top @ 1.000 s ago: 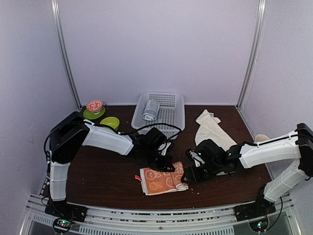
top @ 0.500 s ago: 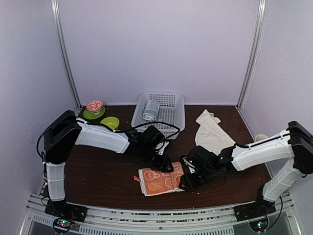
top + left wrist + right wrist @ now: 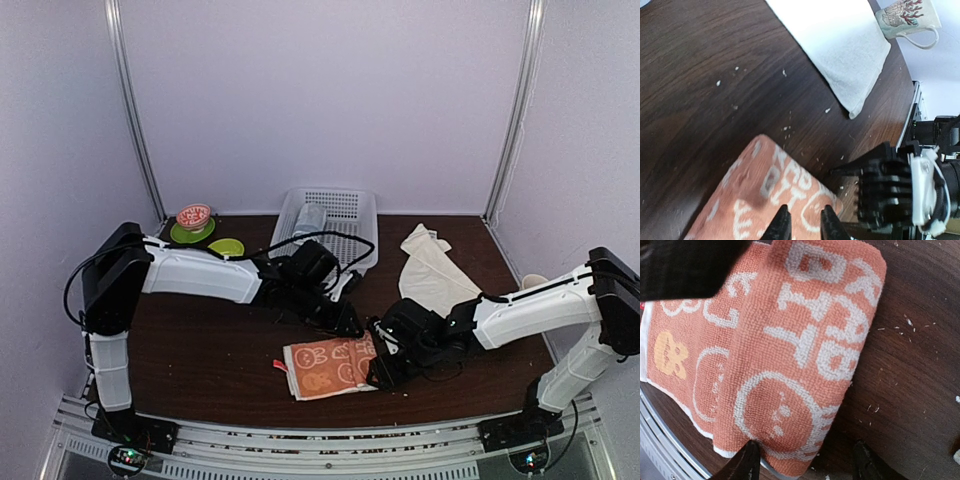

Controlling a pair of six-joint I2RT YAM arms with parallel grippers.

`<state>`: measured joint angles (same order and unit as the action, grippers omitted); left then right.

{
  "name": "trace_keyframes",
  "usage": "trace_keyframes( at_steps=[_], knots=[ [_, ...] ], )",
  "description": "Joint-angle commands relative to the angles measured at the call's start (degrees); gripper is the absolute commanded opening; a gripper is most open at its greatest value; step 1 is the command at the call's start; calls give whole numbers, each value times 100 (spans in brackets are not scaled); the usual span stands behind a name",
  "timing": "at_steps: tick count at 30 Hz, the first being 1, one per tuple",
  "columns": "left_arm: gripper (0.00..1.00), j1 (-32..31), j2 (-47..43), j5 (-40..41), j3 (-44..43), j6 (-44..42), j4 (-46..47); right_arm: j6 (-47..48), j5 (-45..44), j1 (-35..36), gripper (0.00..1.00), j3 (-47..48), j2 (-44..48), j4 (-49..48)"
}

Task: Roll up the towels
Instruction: Roll the towel from the center of the board.

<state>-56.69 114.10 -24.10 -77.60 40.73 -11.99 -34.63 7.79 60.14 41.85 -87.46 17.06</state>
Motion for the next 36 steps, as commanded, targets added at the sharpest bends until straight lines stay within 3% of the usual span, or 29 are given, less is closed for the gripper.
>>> trace_keyframes(
  at_steps=[1, 15, 23, 36],
  knots=[
    [20, -18, 409, -256, -212, 169, 460, 19, -174, 19, 64, -124, -81, 173],
    [2, -27, 649, 184, 404, 186, 584, -152, -81, -2, 64, -195, 519, -32],
    [0, -27, 570, 265, 606, 174, 767, -1488, 467, -569, 64, -883, 1007, -1676],
    [0, -36, 510, 317, 814, 139, 845, -2348, 1460, -941, 61, -1264, 95, -3292]
  ],
)
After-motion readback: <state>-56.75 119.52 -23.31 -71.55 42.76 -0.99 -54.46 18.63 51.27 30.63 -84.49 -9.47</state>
